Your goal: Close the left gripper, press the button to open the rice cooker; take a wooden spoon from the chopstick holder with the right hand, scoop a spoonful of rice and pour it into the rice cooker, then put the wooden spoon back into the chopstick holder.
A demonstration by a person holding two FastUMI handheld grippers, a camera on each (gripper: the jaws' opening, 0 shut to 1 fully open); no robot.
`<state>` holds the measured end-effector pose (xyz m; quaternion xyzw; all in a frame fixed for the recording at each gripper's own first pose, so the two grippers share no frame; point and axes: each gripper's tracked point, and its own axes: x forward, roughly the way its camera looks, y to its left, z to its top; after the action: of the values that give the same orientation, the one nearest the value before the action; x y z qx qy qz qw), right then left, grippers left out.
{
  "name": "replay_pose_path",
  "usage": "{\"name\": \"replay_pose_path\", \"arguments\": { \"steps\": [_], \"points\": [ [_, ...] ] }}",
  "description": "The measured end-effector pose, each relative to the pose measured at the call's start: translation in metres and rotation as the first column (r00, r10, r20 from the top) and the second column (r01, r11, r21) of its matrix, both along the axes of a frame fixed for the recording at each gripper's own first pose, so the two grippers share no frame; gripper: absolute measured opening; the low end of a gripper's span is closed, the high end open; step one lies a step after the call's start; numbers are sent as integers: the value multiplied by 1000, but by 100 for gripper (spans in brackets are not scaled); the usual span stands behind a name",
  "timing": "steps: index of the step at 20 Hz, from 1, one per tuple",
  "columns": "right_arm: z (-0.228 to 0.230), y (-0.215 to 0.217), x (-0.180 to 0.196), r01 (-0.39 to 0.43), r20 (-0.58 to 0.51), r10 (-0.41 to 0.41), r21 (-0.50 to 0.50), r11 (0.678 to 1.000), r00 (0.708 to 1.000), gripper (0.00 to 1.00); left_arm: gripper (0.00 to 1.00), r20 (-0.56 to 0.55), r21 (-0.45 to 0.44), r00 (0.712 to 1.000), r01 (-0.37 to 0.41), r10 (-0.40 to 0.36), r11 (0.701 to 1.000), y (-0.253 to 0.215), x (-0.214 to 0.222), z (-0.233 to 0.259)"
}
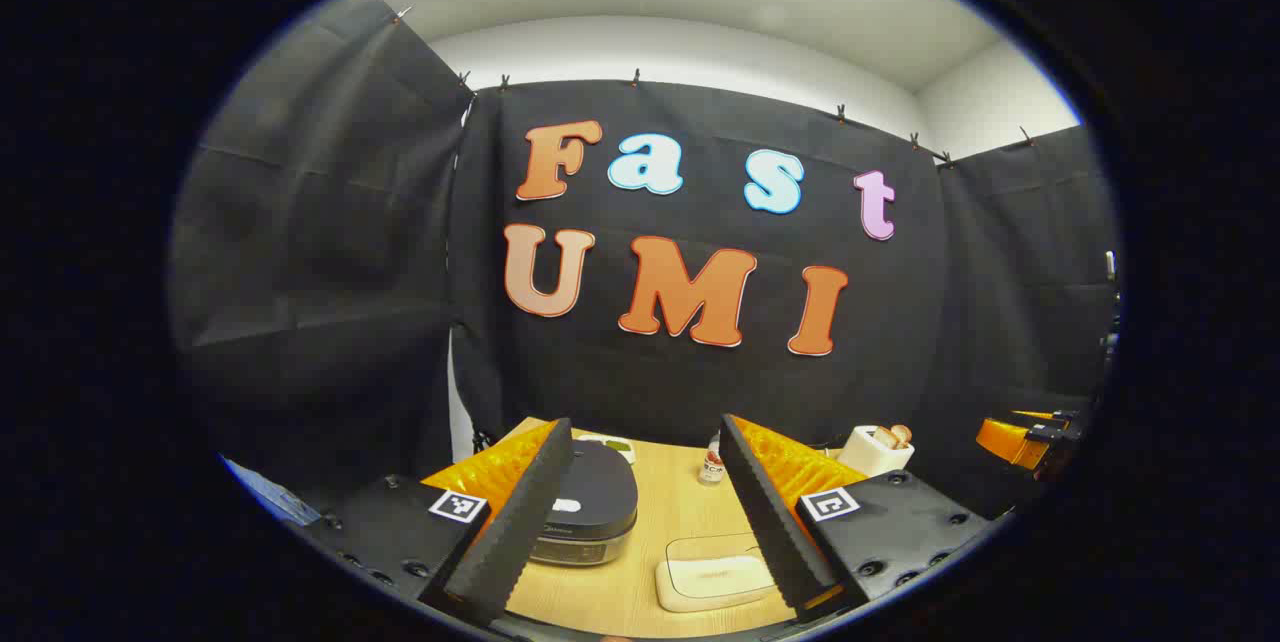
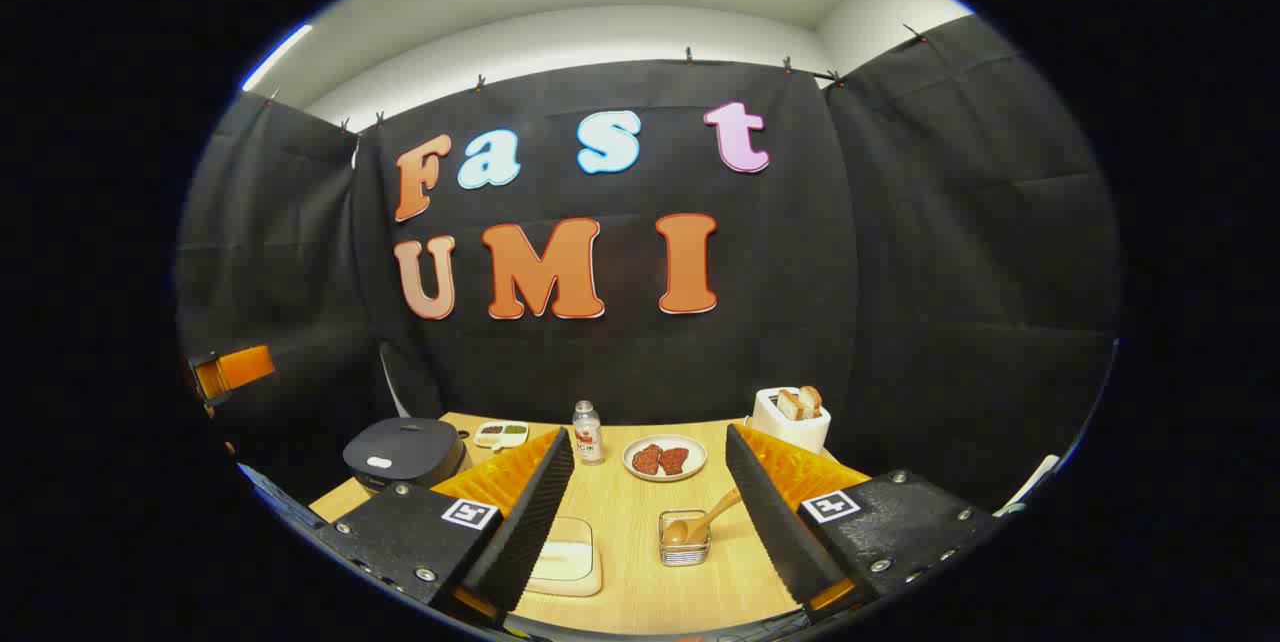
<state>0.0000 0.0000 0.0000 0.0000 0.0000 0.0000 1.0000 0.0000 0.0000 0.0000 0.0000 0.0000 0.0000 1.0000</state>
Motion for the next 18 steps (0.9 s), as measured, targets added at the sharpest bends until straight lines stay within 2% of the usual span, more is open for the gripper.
{"name": "replay_pose_path", "arguments": {
  "steps": [6,9,10,13,18],
  "points": [
    [6,-8,-6,8,13,-9,44,999,1000,95,100,53,37,998,-36,34,999,13,-3,22],
    [11,-17,-8,51,30,-52,24,998,998,95,100,43,28,999,-6,5,1000,7,-4,20],
    [12,-18,-10,62,30,-63,16,998,998,95,96,33,16,999,6,-6,1000,5,-4,19],
    [13,-18,-14,74,31,-75,21,997,997,95,100,33,17,999,13,-14,1000,9,-4,23],
    [13,-22,-18,90,33,-90,24,996,995,95,100,62,51,998,11,-14,999,17,-8,33]
  ]
}}
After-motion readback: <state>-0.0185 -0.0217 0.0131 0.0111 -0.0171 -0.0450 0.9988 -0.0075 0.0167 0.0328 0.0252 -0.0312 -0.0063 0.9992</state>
